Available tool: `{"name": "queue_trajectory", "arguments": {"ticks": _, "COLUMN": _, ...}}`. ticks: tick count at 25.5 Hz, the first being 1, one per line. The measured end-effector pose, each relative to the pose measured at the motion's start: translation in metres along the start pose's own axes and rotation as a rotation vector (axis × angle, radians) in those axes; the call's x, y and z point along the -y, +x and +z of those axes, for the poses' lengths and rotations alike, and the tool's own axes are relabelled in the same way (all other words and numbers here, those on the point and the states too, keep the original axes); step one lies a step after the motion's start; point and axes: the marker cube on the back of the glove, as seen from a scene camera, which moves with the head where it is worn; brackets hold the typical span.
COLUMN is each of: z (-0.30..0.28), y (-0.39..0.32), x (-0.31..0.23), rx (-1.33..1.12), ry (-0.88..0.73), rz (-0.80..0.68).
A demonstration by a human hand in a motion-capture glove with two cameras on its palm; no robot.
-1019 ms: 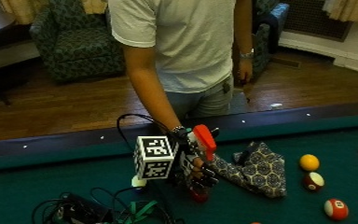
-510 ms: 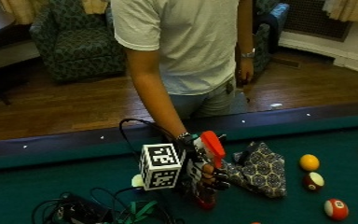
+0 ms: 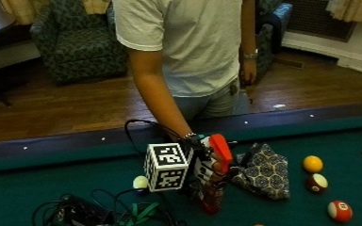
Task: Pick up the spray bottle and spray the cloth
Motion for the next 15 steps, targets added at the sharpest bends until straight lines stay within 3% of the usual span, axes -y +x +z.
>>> {"name": "queue_trajectory", "arguments": {"ticks": 15, "z": -0.0024, "y": -0.0023, "x": -0.0056, "rx": 0.027, "ry": 0.072, "rz": -0.012}}
